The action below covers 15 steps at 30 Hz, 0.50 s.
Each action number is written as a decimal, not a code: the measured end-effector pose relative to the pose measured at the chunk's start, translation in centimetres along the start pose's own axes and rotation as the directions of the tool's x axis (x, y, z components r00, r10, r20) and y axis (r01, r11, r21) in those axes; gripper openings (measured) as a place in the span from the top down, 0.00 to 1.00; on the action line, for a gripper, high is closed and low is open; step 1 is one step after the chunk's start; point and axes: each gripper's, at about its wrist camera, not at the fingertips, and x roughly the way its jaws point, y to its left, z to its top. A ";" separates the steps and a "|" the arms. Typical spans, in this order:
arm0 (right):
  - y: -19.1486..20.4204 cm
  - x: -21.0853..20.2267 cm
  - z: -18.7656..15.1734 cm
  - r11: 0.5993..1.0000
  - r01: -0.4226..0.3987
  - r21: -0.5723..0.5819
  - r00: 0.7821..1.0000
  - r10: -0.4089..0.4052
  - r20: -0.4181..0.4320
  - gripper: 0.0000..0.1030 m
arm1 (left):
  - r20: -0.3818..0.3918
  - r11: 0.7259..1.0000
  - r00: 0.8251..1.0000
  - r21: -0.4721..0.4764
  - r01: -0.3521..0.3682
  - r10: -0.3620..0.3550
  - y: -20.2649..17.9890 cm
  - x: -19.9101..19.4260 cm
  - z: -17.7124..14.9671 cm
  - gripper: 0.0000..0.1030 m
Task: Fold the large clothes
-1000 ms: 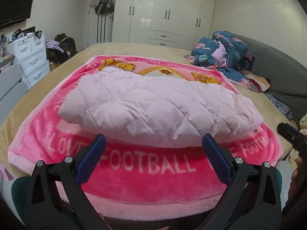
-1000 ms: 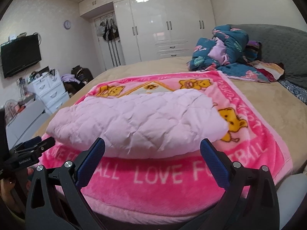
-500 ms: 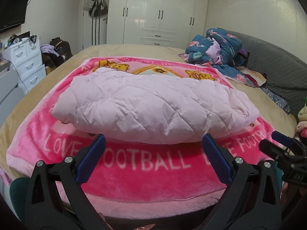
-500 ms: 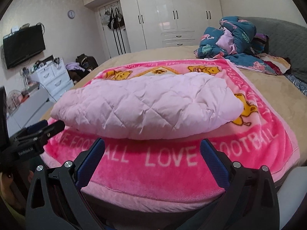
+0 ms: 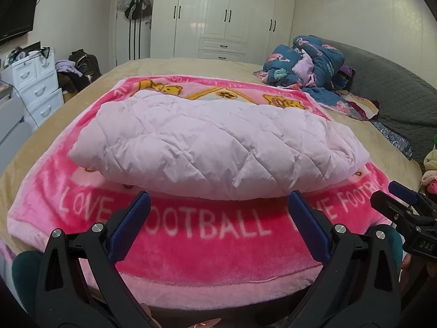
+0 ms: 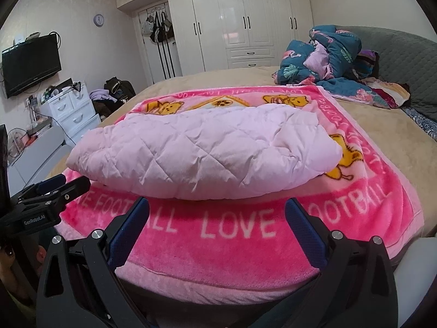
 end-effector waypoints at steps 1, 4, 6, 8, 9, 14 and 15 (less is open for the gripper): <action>-0.1 0.0 0.0 1.000 0.000 -0.001 1.000 0.000 -0.001 0.04 | -0.001 1.000 1.000 0.002 -0.003 0.003 0.0 0.0 0.0 0.09; 0.0 0.1 0.0 1.000 -0.003 -0.003 1.000 0.003 -0.004 0.04 | 0.000 1.000 1.000 0.005 -0.006 0.006 -0.1 0.0 0.0 0.09; 0.1 0.1 0.0 1.000 -0.004 -0.008 1.000 0.004 -0.003 0.04 | 0.000 1.000 1.000 0.004 -0.012 0.012 -0.1 -0.1 0.0 0.09; 0.1 0.1 0.1 1.000 -0.006 -0.009 1.000 0.006 -0.003 0.04 | 0.003 1.000 1.000 0.006 -0.017 0.017 0.0 -0.1 0.0 0.09; 0.2 0.2 0.1 1.000 -0.005 -0.011 1.000 0.005 -0.003 0.04 | 0.002 1.000 1.000 0.007 -0.021 0.021 0.1 -0.1 0.1 0.09; 0.3 0.3 0.1 1.000 -0.003 -0.009 1.000 0.003 -0.005 0.04 | -0.001 1.000 1.000 0.007 -0.024 0.024 0.2 -0.1 0.2 0.09; 0.3 0.3 0.1 1.000 -0.002 -0.012 1.000 0.002 -0.006 0.04 | 0.000 1.000 1.000 0.008 -0.025 0.025 0.2 -0.1 0.2 0.09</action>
